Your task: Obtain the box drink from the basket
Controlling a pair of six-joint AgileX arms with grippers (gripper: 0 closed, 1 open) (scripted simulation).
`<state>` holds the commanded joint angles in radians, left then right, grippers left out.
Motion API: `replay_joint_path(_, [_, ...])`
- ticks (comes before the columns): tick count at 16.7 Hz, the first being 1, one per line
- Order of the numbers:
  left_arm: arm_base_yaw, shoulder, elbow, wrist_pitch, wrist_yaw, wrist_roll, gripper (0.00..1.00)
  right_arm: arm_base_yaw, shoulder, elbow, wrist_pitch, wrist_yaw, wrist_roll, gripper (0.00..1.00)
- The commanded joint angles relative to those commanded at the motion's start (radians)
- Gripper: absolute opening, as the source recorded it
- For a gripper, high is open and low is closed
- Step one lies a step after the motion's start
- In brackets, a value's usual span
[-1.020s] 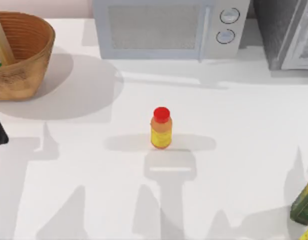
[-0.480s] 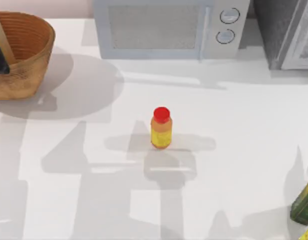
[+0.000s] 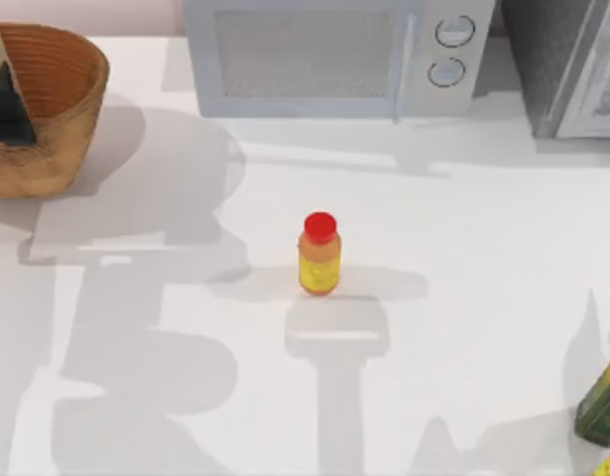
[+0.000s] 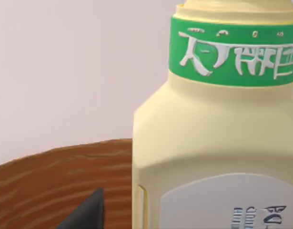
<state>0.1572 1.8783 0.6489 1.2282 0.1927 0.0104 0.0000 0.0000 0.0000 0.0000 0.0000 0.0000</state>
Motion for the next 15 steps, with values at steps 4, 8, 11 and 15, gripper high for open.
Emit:
replay_joint_path(4, [0.006, 0.065, 0.02, 0.038, 0.006, 0.0, 1.0, 0.0, 0.0, 0.0, 0.0, 0.0, 0.0, 1.0])
replay_joint_path(8, [0.002, 0.045, 0.019, 0.042, 0.002, 0.006, 1.0, 0.0, 0.0, 0.0, 0.0, 0.0, 0.0, 1.0])
replay_joint_path(11, [-0.001, 0.069, 0.038, 0.025, 0.0, 0.001, 1.0, 0.0, 0.0, 0.0, 0.0, 0.0, 0.0, 1.0])
replay_joint_path(15, [-0.01, 0.129, 0.137, -0.015, -0.009, 0.0, 1.0, 0.0, 0.0, 0.0, 0.0, 0.0, 0.0, 1.0])
